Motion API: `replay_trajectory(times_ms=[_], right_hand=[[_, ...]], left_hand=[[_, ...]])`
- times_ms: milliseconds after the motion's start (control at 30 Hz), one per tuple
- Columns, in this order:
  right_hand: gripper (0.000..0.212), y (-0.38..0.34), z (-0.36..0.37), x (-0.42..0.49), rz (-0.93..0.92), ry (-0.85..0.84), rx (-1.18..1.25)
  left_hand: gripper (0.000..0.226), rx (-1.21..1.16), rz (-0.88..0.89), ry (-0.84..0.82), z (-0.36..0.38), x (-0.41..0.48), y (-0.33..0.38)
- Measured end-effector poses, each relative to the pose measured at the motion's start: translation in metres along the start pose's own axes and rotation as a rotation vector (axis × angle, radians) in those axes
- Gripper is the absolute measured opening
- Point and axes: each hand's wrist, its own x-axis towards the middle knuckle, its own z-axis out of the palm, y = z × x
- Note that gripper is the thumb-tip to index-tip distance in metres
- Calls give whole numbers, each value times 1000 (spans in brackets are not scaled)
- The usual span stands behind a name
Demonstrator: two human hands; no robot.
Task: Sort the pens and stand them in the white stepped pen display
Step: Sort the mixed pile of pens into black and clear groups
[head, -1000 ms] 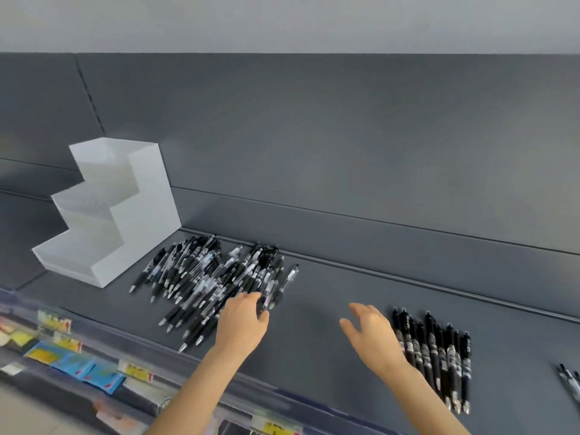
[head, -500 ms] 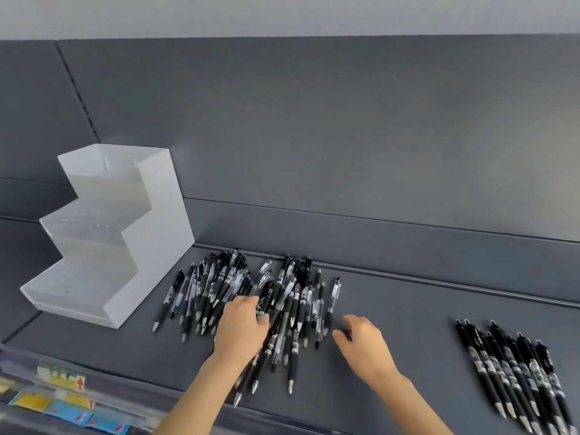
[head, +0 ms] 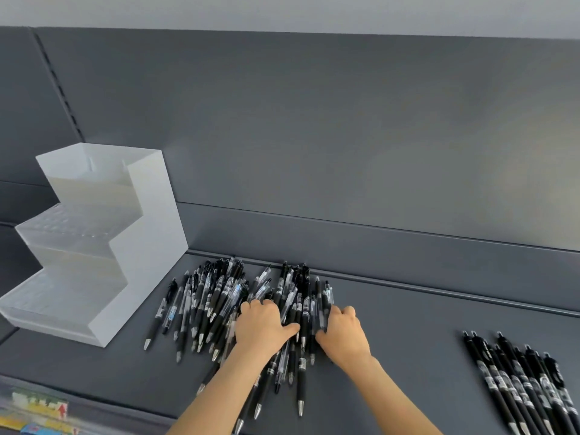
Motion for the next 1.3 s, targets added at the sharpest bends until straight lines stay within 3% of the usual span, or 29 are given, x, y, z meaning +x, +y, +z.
replay_trajectory(times_ms=[67,133,233,367,500,1000,1167,1300], right_hand=[[24,2,-3,1,34,-23,12],[4,7,-7,3,50,-27,74],[31,16,-14,6,98,-19,134],[37,22,-14,9,114,-25,228],[44,32,-9,10,100,-37,415],[9,46,-4,3,121,-70,864],[21,52,-8,-4,125,-89,912],[11,49,-15,-15,80,-82,952]], left_hand=[[41,-58,17,-20,-1,2,1],[34,-106,17,-36,-2,4,2],[43,-156,15,-43,-2,6,2],[22,-227,-11,-8,-1,10,-1],[34,-248,-14,41,4,11,-3],[40,-732,27,162,-5,12,-7],[18,-1008,28,149,-19,16,-4],[13,-1153,80,146,-35,23,-1]])
